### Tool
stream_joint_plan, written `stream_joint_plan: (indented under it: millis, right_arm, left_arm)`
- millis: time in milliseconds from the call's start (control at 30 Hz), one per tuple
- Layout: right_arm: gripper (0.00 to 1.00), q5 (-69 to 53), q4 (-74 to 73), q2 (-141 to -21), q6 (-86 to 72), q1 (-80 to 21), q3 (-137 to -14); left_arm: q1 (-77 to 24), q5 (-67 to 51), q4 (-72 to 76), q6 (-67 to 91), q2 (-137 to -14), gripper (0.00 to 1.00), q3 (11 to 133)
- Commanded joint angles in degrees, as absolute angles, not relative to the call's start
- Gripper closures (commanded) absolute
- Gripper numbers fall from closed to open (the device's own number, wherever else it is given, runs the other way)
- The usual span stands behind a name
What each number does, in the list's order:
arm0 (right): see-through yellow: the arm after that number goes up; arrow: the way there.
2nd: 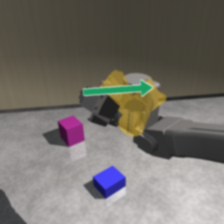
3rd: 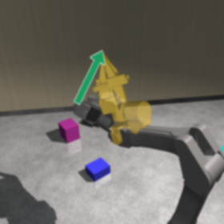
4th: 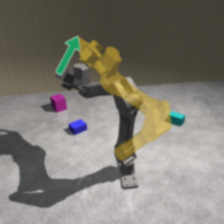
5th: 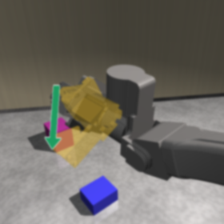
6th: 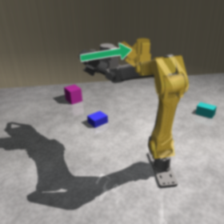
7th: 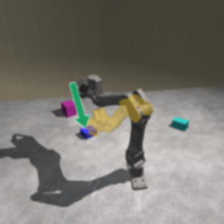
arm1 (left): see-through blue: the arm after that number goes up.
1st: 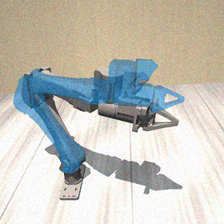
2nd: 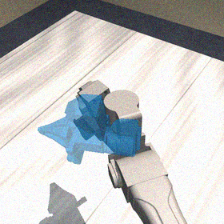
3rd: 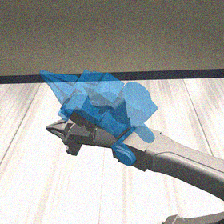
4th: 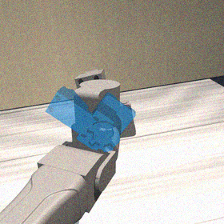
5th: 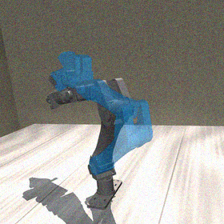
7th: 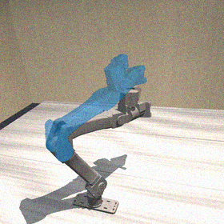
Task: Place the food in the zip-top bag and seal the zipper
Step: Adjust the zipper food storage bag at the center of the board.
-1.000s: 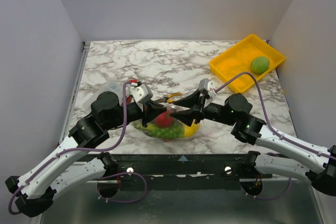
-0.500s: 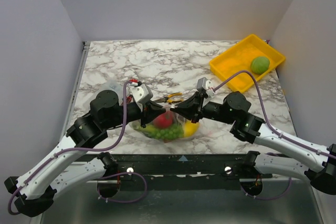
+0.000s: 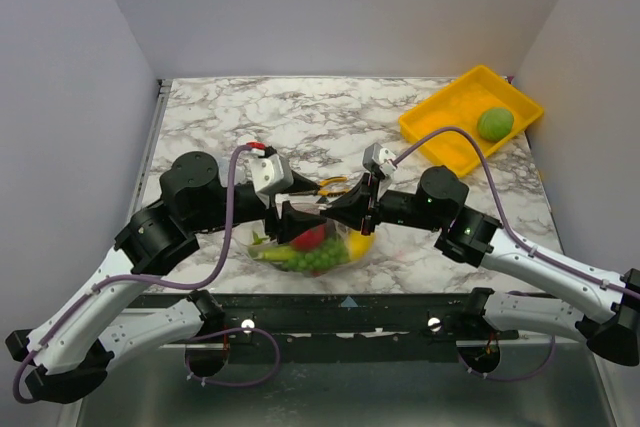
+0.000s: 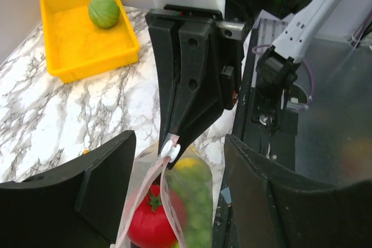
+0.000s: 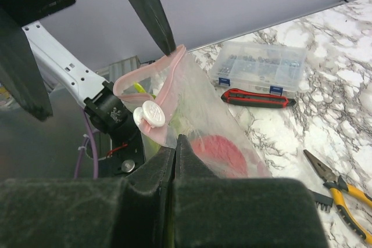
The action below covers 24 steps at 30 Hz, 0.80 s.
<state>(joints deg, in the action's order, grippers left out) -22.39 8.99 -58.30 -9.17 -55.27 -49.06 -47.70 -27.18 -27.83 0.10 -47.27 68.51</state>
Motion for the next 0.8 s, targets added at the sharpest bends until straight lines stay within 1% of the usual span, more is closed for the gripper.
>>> stream_joint_plan:
  millis: [0,67,167,333,533,667,700,767]
  right_arm:
    - [1.0,-23.65,8.32,-57.86,-9.7,-55.2,-51.81]
    - [1.0,-23.71,8.06,-57.77,-9.55,-55.22,-51.98]
    - [1.0,-24.21,7.42,-58.12,-9.31,-55.23,-52.51]
    - [1.0,-24.92,6.94,-58.8,-9.14,-55.22,-53.17]
    - [1.0,-25.13,6.39,-58.85,-9.14,-55.22,-53.63]
    - [1.0,-25.14,6.23,-58.92,-9.1,-55.2,-53.79]
    - [1.0,-25.14,6.24,-58.93,-9.12,-55.24,-53.79]
    - [1.0,-25.35,6.26,-59.06,-9.14,-55.2,-53.89]
  left_arm:
    - [-47.64,-32.15,-29.85,-6.49,-47.1,0.33,67.1]
    - [-47.64,-30.54,-28.85,-7.9,-46.52,0.3,65.8]
    - [-47.64,-29.31,-27.88,-9.19,-46.64,0.3,65.04]
    - [-47.64,-27.8,-27.68,-9.82,-48.68,0.34,65.37]
    - [-47.68,-27.3,-26.92,-10.65,-48.81,0.53,64.62]
    - [-47.67,-26.56,-26.6,-10.88,-48.34,0.68,63.9]
    - [-47.64,-26.41,-26.76,-11.02,-48.35,0.7,63.75]
    - [-47.64,-25.8,-26.76,-11.07,-48.24,0.71,63.64]
